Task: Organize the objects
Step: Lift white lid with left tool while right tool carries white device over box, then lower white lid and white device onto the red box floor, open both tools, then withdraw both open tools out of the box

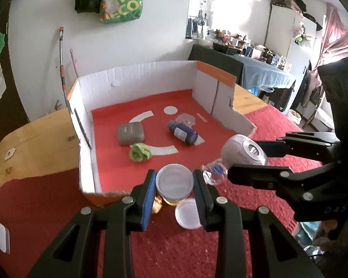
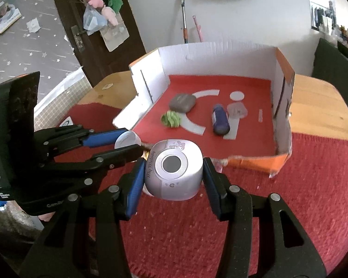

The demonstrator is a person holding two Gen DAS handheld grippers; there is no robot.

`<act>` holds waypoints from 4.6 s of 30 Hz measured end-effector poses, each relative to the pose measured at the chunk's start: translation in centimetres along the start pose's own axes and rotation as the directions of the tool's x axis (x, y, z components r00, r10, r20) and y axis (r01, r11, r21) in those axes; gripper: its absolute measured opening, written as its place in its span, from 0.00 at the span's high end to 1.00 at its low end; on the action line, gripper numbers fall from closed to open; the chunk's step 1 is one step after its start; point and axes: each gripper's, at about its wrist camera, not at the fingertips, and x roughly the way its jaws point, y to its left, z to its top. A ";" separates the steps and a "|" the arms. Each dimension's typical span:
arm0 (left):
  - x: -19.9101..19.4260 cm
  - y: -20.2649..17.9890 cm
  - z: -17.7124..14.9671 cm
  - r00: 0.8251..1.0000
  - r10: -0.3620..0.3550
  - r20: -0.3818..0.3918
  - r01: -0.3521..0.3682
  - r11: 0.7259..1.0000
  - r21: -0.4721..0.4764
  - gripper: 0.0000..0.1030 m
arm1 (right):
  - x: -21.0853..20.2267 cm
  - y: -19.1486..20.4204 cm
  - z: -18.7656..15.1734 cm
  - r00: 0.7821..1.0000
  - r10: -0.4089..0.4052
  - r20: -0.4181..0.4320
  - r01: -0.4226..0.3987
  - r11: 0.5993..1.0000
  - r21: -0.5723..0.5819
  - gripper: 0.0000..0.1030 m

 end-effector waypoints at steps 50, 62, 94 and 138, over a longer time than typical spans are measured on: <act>10.6 4.6 3.0 0.978 0.014 -0.206 -0.040 0.992 -0.121 0.68 | 9.8 -6.6 4.0 0.976 -0.113 -0.188 0.128 0.989 0.071 0.55; 10.5 5.5 2.8 0.982 0.041 -0.186 -0.067 0.989 -0.134 0.68 | 10.1 -6.3 4.1 0.974 -0.146 -0.172 0.156 0.987 0.043 0.55; 9.8 5.7 2.5 0.983 0.056 -0.173 -0.080 0.987 -0.136 0.58 | 9.8 -5.9 3.7 0.981 -0.133 -0.141 0.141 0.989 0.048 0.49; 4.2 4.0 0.8 0.988 0.137 -0.070 -0.145 0.982 -0.124 0.18 | 2.9 -3.3 1.8 0.991 -0.133 -0.004 0.133 0.989 0.061 0.08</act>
